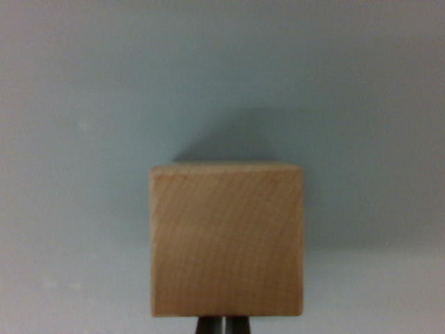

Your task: Push wooden cube

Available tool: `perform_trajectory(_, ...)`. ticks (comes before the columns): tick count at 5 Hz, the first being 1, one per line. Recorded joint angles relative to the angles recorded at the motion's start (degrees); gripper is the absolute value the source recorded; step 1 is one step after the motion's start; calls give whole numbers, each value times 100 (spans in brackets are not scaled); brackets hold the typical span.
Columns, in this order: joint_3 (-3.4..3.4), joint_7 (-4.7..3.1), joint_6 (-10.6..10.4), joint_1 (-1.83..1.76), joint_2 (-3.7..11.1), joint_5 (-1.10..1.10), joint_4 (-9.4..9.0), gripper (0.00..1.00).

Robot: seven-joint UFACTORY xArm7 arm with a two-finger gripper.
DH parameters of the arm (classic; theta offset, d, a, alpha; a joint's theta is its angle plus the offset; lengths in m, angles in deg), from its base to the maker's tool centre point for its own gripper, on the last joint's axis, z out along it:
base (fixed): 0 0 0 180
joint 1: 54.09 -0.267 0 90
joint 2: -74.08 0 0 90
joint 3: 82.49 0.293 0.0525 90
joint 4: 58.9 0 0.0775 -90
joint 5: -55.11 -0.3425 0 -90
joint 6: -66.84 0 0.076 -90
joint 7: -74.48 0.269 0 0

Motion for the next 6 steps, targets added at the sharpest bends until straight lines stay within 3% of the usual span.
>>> perform_trajectory(1,0,1,49,-3,157,-2,206,100)
perform_trajectory(2,0,1,49,-3,157,-2,206,100)
perform_trajectory(3,1,1,92,-5,294,-3,386,100)
perform_trajectory(6,1,2,124,-7,399,-4,523,100)
